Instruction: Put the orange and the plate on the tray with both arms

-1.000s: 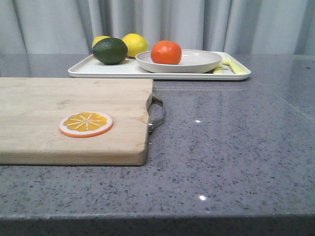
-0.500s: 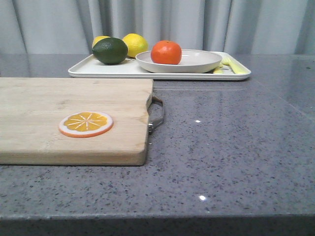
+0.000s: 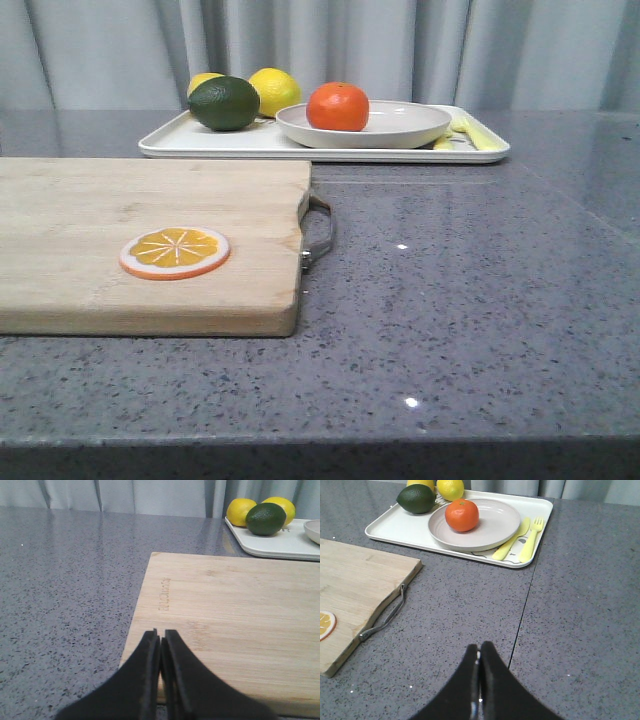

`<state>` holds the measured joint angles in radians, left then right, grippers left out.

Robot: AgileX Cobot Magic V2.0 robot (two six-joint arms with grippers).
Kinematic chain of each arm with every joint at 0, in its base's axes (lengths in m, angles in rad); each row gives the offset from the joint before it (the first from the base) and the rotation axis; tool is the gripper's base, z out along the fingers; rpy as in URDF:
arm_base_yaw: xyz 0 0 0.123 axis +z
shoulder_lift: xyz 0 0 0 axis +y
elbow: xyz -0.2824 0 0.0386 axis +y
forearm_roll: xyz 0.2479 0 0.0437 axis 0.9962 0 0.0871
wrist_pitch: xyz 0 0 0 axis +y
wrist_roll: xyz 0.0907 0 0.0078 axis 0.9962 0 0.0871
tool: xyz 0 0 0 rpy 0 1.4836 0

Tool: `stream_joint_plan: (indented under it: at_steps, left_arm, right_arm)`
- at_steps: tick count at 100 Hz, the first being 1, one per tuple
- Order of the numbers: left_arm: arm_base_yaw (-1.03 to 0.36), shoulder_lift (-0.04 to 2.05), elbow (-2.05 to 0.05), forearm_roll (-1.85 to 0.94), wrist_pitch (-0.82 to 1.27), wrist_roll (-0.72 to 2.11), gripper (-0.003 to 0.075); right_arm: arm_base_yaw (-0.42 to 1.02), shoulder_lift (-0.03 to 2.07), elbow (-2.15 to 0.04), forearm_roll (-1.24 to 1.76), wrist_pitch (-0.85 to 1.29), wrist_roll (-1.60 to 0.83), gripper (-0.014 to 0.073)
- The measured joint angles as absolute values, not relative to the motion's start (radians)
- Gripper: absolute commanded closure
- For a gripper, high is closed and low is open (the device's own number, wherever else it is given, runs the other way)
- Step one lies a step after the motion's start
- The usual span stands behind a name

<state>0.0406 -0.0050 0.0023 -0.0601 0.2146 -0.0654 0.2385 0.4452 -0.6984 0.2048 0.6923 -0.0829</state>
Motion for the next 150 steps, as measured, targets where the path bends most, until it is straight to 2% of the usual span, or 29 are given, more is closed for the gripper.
stream_joint_plan:
  at_steps: [40, 55, 85, 127, 150]
  left_arm:
    - [0.041, -0.005, 0.002, -0.060, 0.215, -0.065, 0.0740]
    - [0.041, -0.005, 0.002, -0.060, 0.215, -0.065, 0.0741]
    - [0.041, -0.005, 0.002, -0.060, 0.215, -0.067, 0.0740]
    - [0.041, -0.005, 0.002, -0.060, 0.215, -0.067, 0.0740]
    - [0.041, -0.005, 0.002, -0.060, 0.215, -0.067, 0.0740]
  right_arm:
    - [0.238, 0.445, -0.698, 0.202, 0.688, -0.083, 0.0659]
    - [0.238, 0.424, -0.666, 0.157, 0.578, -0.083, 0.0659]
    - [0.174, 0.313, -0.439, 0.093, 0.237, -0.083, 0.0659]
    - [0.020, 0.124, -0.172, 0.022, 0.123, -0.083, 0.0659]
    - [-0.019, -0.001, -0.065, 0.022, 0.112, -0.072, 0.0659]
